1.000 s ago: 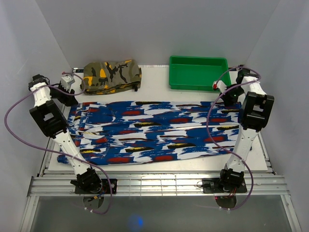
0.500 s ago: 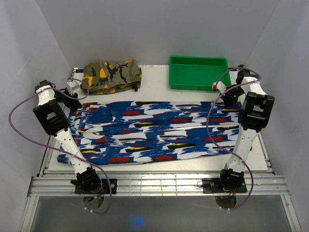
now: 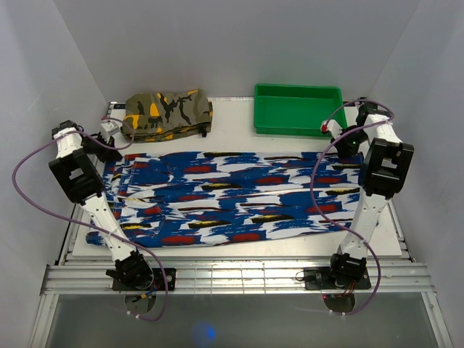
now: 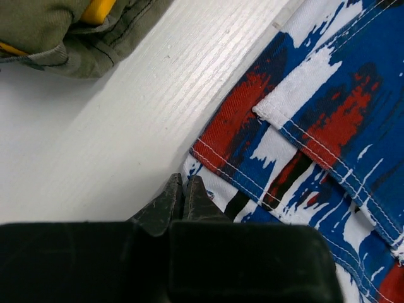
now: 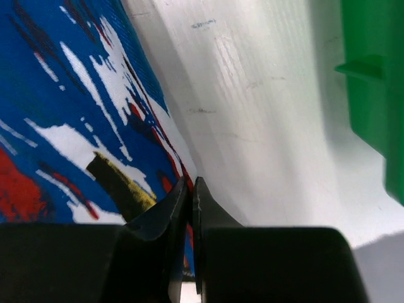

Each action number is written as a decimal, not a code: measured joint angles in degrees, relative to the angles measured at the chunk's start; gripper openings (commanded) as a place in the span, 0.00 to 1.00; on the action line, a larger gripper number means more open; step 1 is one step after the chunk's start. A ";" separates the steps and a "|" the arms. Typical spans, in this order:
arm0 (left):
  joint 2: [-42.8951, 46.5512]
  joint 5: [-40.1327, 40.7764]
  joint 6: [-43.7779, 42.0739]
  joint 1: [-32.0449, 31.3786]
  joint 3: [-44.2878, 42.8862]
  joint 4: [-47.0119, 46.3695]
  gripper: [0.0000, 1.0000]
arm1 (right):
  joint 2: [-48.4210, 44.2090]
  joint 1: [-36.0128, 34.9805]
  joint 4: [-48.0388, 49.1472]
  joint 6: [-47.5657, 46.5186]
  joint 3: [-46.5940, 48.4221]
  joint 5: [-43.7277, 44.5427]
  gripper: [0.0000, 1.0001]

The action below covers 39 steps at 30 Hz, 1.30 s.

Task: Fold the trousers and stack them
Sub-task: Fold the trousers

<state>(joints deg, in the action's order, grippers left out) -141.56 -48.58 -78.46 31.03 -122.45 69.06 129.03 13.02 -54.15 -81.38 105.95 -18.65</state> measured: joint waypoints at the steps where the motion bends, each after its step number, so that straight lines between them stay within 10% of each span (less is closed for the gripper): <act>1: 1.03 -0.22 0.46 0.13 1.49 -1.09 0.00 | -0.79 0.15 -0.11 0.15 -0.13 -0.22 0.08; 14: 38.34 -8.59 -0.79 7.58 32.04 -15.56 0.00 | -26.47 5.07 -1.95 -1.62 -13.99 -5.60 0.08; 20: 49.44 -12.46 -12.59 16.26 42.95 -6.32 0.00 | -38.45 10.84 -3.37 -8.37 -28.50 -6.86 0.08; 28: 53.18 -3.67 -29.42 32.37 57.46 8.52 0.00 | -54.69 21.22 -5.07 -22.97 -53.22 -5.01 0.08; 39: 52.30 6.64 -26.95 34.03 71.87 -1.57 0.00 | -51.54 22.05 3.34 -22.51 -60.00 -1.90 0.08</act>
<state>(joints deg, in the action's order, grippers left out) -89.25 -41.93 -105.41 65.06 -50.59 67.48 77.49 35.07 -50.81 -103.90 45.95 -20.56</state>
